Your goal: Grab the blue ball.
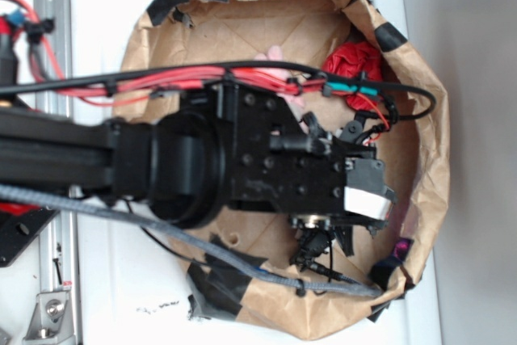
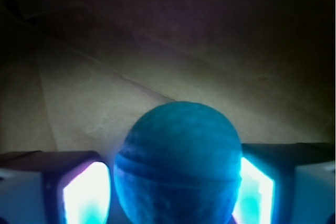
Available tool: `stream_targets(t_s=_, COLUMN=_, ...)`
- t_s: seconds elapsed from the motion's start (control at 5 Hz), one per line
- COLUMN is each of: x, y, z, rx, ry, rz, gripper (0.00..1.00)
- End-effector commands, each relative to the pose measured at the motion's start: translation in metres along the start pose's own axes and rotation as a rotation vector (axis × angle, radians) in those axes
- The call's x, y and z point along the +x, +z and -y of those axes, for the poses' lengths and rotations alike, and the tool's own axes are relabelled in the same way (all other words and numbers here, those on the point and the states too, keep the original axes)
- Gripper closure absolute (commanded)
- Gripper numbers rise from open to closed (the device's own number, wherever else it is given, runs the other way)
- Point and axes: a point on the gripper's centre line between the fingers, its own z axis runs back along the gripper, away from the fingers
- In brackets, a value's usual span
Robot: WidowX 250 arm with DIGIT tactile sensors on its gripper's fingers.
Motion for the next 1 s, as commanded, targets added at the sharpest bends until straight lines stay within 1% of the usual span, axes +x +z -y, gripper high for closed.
stream_targets(t_s=0.0, x=-0.006, y=0.086, z=-0.018, rx=0.004, ry=0.185, rz=0.123, gripper=1.00)
stream_targets(t_s=0.2, x=-0.016, y=0.139, z=-0.028, rx=-0.014, ry=0.177, rz=0.145, gripper=1.00)
stream_targets(t_s=0.4, x=-0.028, y=0.196, z=-0.022, rx=-0.013, ry=0.427, rz=-0.002, gripper=0.91)
stream_targets(t_s=0.6, x=-0.032, y=0.201, z=-0.023, rx=-0.088, ry=0.578, rz=-0.060, gripper=1.00)
stream_targets(t_s=0.8, x=-0.041, y=0.198, z=-0.027, rx=-0.075, ry=0.621, rz=-0.146, gripper=1.00)
